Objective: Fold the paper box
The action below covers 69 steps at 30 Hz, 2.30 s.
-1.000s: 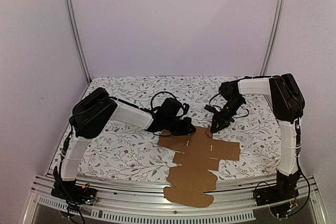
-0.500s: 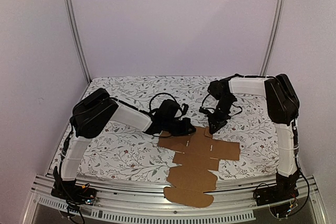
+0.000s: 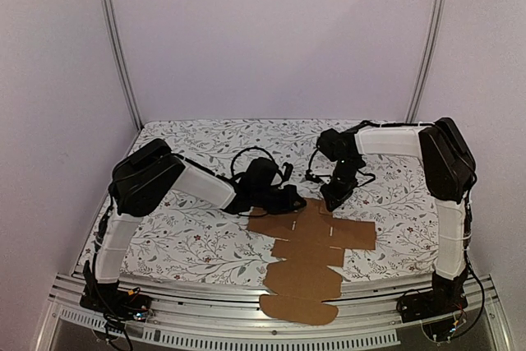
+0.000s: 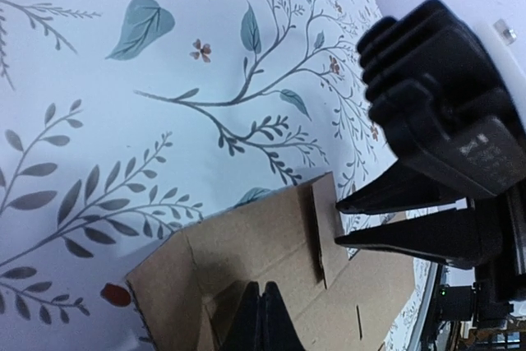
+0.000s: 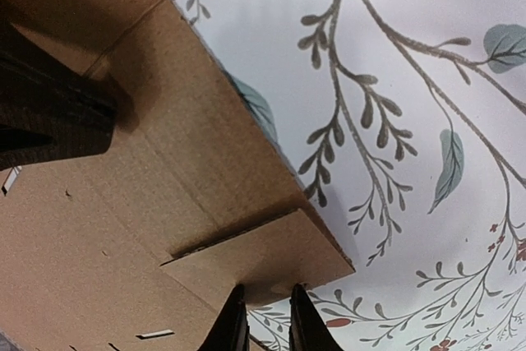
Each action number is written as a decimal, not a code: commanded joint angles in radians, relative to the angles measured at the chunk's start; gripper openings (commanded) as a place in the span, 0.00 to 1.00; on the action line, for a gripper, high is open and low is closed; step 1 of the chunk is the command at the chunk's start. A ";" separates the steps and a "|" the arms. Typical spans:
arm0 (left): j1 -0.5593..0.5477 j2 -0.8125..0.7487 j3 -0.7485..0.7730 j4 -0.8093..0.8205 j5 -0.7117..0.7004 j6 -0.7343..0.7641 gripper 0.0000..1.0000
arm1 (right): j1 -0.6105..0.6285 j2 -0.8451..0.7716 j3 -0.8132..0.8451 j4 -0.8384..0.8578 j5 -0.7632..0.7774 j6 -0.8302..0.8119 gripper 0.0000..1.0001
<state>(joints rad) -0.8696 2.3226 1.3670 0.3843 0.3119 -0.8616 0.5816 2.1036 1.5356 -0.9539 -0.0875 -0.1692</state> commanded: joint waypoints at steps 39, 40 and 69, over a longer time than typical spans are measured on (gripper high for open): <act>0.032 -0.103 -0.172 0.001 -0.012 0.002 0.09 | 0.043 0.198 0.028 0.027 -0.027 0.025 0.07; 0.032 -0.150 -0.185 -0.010 -0.038 0.029 0.13 | 0.039 0.200 0.025 0.025 -0.031 0.032 0.06; 0.023 -0.177 -0.106 -0.151 -0.139 0.032 0.00 | -0.007 0.214 0.031 0.012 -0.113 0.039 0.06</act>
<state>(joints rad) -0.8318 2.1624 1.2743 0.1722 0.1387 -0.8417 0.5743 2.1838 1.6314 -0.9466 -0.2195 -0.1387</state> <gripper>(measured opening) 0.008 0.058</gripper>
